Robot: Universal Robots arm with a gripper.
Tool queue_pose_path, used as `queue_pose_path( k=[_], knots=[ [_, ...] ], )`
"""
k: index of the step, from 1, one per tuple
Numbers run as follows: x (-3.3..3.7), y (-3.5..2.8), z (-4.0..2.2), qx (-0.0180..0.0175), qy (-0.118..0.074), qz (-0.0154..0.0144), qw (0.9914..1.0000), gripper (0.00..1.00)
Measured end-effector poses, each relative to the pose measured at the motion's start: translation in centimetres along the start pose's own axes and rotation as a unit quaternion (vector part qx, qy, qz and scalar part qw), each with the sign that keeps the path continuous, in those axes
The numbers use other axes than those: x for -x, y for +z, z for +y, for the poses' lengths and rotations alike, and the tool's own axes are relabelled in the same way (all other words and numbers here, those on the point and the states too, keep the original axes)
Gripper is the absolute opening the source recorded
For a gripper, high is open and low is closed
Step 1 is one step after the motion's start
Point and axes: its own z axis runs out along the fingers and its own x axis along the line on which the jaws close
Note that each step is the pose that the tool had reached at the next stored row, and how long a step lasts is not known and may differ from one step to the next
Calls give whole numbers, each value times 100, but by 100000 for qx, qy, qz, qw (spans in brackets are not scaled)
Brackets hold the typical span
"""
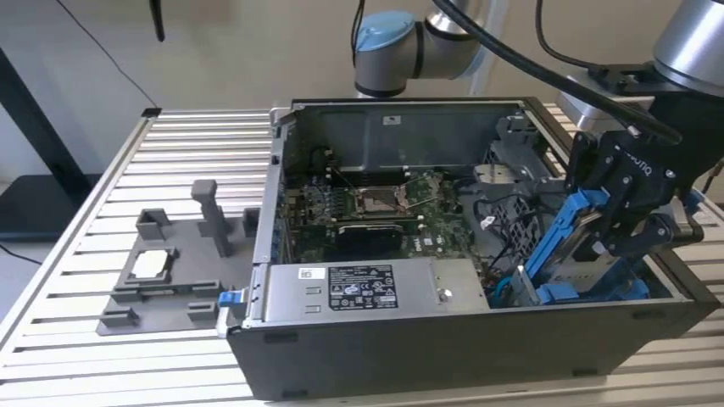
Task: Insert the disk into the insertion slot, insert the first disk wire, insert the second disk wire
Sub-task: 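Insert the disk into the insertion slot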
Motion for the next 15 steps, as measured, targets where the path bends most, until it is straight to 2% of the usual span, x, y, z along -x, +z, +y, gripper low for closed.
queue_pose_path(
  k=[2,3,4,5,6,7,11,13,15],
  knots=[
    [0,0,0,-2,0,9,100000,34],
    [0,1,0,-2,-2,5,100000,40],
    [0,2,0,-2,-1,3,100000,40],
    [0,2,0,-1,-3,-2,100000,46],
    [0,3,0,0,-2,0,100000,46],
    [0,3,0,-1,-2,0,100000,53],
    [0,1,0,0,0,0,100000,53],
    [1,-35,2,2,1,-9,100000,53],
    [5,-98,5,-17,-1,-3,100000,53]
  ],
)
